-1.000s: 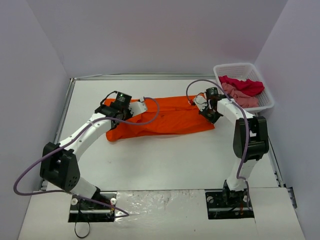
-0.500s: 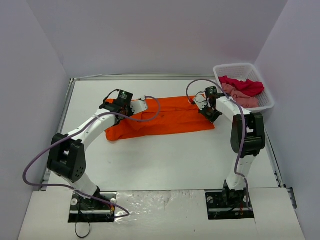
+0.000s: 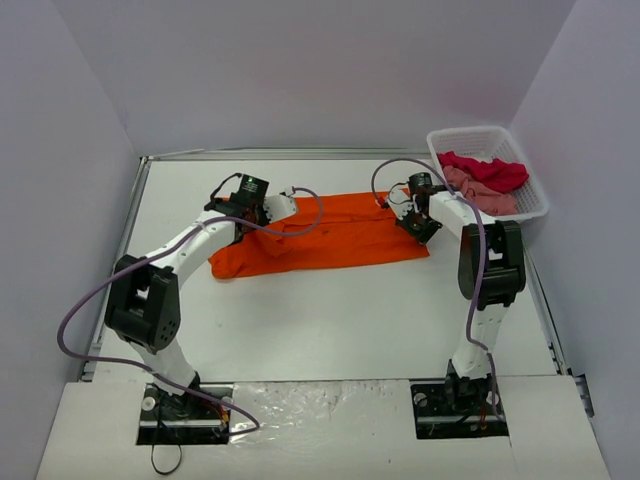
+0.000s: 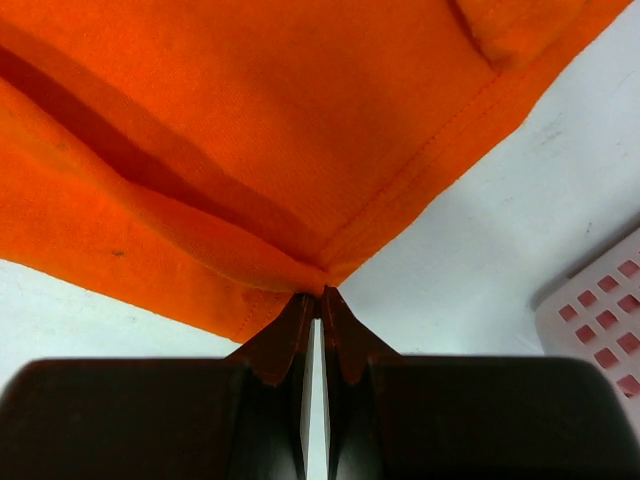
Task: Fold and stack the t-shirts
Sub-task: Fold the other side of the tshirt into a rectangle
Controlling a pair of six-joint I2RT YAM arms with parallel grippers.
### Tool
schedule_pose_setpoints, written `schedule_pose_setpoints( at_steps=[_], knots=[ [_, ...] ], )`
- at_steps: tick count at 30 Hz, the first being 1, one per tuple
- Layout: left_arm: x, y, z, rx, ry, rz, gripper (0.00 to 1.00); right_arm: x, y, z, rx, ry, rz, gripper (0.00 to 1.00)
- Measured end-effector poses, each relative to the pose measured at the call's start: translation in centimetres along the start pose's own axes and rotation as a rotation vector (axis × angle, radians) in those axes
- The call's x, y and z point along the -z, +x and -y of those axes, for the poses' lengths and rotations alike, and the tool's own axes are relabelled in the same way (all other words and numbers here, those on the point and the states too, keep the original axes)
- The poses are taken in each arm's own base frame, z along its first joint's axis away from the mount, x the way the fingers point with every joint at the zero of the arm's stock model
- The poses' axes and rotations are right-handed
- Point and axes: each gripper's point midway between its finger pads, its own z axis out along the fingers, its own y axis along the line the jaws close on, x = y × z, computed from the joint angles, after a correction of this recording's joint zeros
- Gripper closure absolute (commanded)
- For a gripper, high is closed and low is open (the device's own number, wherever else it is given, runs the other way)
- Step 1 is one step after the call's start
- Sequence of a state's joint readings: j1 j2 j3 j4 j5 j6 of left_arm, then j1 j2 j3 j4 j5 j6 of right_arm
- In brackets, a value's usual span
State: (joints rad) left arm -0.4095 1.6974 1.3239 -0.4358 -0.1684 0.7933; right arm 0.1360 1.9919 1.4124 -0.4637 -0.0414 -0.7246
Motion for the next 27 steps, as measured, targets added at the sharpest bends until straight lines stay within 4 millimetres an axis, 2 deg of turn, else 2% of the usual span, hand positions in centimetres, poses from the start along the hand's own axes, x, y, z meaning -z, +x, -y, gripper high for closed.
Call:
schedule_pose_setpoints(
  at_steps=[27],
  knots=[
    [-2.9, 0.1, -0.8, -0.015, -0.017, -0.019, 0.98, -1.2, -0.1, 0.3, -0.047, 0.0, -0.017, 1.0]
  ],
)
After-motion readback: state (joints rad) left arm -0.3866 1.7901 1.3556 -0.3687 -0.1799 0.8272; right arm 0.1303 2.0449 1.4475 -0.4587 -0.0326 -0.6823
